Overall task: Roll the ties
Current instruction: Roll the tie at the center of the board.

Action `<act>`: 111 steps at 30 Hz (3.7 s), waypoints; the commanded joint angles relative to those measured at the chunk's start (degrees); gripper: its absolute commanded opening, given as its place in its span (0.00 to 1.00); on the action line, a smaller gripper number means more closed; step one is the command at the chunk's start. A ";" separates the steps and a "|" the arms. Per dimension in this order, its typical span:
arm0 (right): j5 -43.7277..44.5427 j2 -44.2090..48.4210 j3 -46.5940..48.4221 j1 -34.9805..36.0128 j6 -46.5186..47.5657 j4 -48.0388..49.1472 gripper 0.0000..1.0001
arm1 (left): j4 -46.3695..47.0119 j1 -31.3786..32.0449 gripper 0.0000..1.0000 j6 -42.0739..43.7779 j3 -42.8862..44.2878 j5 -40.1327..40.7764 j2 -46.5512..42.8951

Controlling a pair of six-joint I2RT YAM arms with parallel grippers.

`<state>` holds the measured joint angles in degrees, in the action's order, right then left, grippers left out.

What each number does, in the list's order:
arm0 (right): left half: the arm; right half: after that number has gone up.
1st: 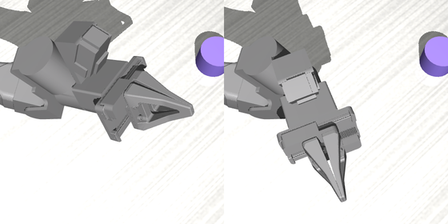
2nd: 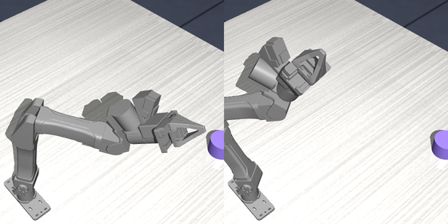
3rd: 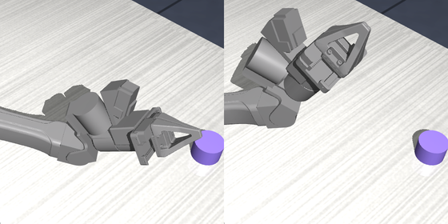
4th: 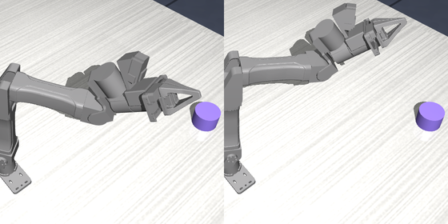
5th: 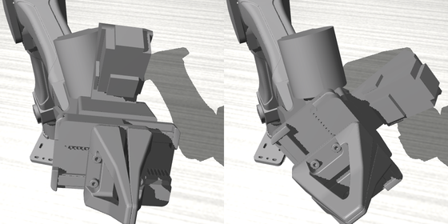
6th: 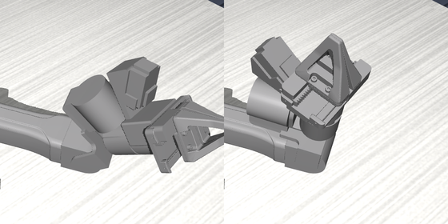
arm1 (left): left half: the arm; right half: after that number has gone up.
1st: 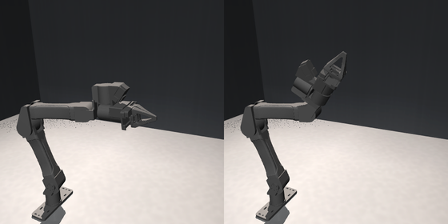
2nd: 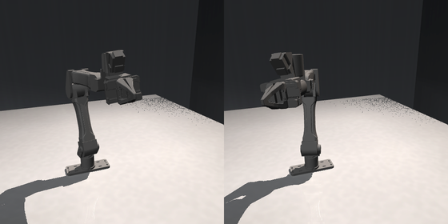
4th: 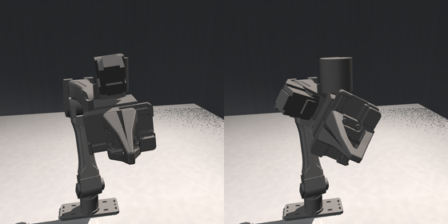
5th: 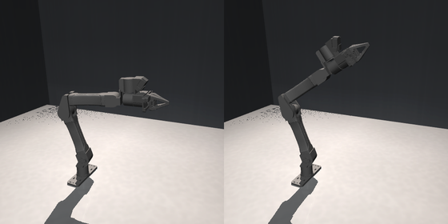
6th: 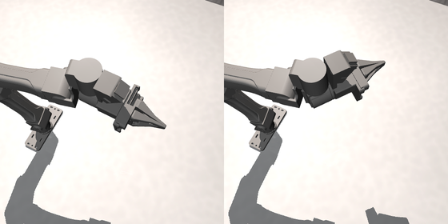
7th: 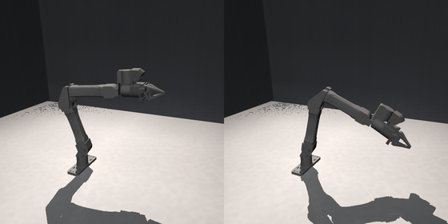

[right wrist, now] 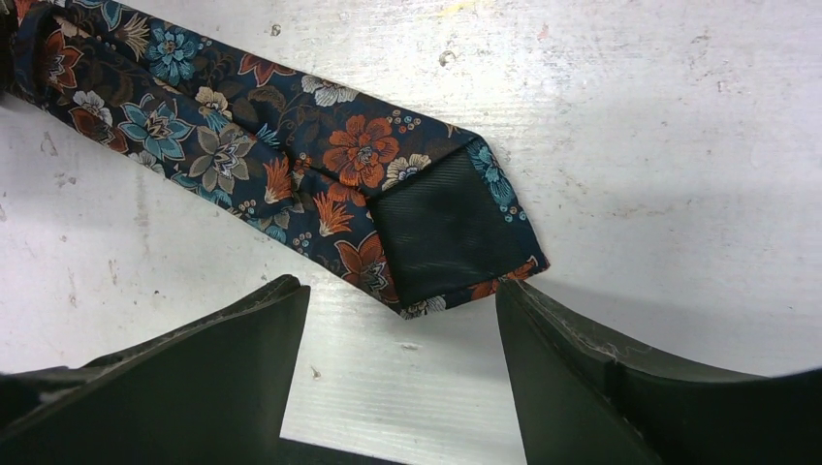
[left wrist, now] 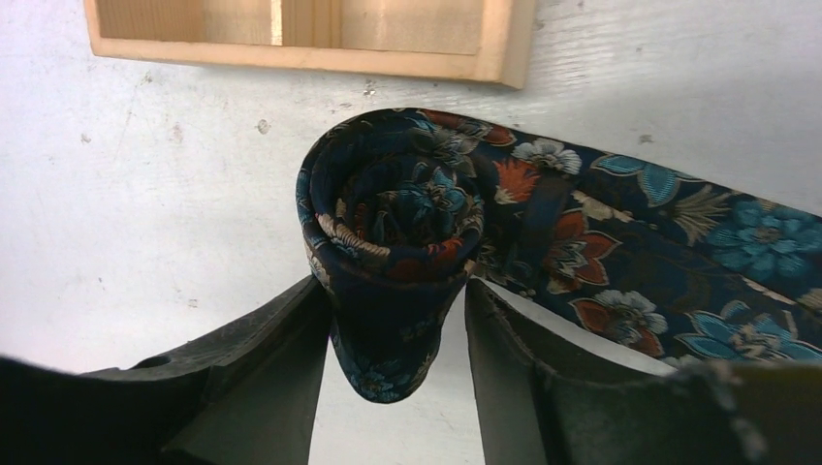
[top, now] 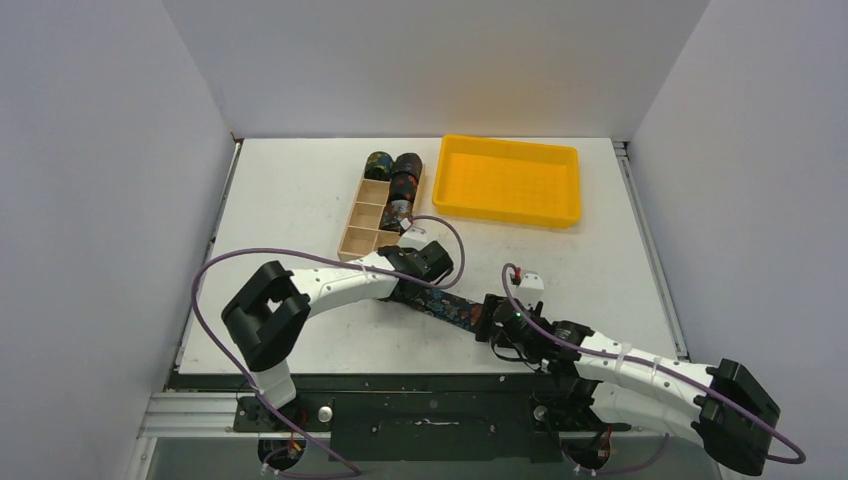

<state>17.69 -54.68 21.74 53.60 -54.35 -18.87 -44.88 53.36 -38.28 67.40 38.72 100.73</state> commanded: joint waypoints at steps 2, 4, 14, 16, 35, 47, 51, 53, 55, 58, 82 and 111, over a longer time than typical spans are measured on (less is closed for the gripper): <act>2.25 2.73 1.39 -0.33 1.13 -2.03 0.73 | 0.99 2.15 0.55 0.73 3.94 -0.34 -2.42; 2.42 3.19 1.25 -0.34 1.17 -2.20 0.73 | 1.66 2.57 0.58 1.02 4.36 -1.51 -2.55; 2.35 4.63 0.95 -0.38 1.23 -2.26 0.73 | 6.10 2.94 0.61 2.21 4.79 -9.39 -1.26; 2.27 4.91 0.86 -0.42 1.25 -2.10 0.73 | 7.38 3.03 0.62 2.17 4.57 -11.56 -1.28; -0.15 10.79 1.25 -0.42 3.97 0.04 0.74 | 15.05 1.55 0.66 3.23 2.41 -20.68 -3.77; -4.13 4.56 8.19 -0.43 9.28 4.46 0.80 | 17.11 -8.78 0.75 3.92 -6.41 -25.86 -21.94; -6.87 -2.42 11.53 -0.06 11.69 10.68 0.77 | 19.15 -15.50 0.98 6.18 -12.05 -26.54 -30.52; -7.26 -7.72 13.71 0.38 12.30 13.43 0.75 | 21.74 -20.85 0.96 6.58 -15.25 -30.93 -33.69; -6.41 -12.95 16.16 1.34 12.59 15.31 0.73 | 25.18 -26.77 0.96 6.58 -18.61 -38.95 -35.90; -5.58 -18.91 19.25 2.67 13.40 18.31 0.73 | 31.90 -33.31 0.96 6.87 -23.84 -51.74 -37.90; -11.02 -38.96 26.93 -4.34 14.40 24.10 0.72 | 37.91 -38.18 0.99 9.58 -23.80 -70.33 -20.63; -15.74 -40.33 19.91 -9.05 13.81 28.91 0.61 | 34.51 -31.99 1.00 14.39 -14.72 -69.08 -7.55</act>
<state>1.87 -93.60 42.89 45.04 -40.75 7.73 -10.04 21.06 -25.15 49.82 -29.85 91.85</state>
